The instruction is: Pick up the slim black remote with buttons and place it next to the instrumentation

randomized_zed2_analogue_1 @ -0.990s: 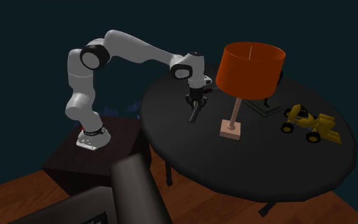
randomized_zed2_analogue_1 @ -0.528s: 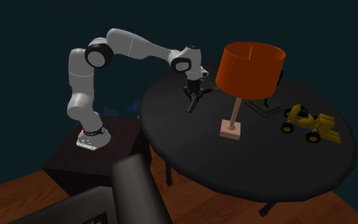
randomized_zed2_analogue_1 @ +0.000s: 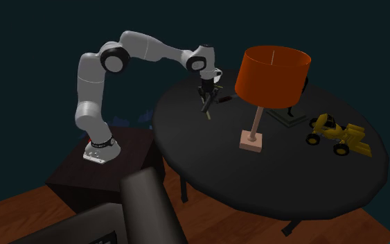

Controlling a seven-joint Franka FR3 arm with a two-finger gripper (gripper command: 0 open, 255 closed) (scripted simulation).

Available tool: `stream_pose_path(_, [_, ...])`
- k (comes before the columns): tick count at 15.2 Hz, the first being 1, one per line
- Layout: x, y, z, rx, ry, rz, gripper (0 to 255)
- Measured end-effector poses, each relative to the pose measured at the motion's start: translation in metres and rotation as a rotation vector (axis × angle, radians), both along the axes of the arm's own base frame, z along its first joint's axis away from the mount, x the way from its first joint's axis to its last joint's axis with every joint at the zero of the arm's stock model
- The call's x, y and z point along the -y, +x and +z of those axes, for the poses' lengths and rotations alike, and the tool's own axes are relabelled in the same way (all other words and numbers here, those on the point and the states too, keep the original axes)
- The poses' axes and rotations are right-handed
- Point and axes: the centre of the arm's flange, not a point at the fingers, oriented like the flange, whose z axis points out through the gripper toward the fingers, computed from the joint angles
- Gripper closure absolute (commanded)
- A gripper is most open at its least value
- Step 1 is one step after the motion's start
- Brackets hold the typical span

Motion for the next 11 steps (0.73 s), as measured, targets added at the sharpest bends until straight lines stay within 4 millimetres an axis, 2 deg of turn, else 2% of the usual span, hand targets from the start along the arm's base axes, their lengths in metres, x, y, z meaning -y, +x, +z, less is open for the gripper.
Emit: stream_pose_path(11, [-0.142,-0.032,0.002,0.0,0.0,0.0,255])
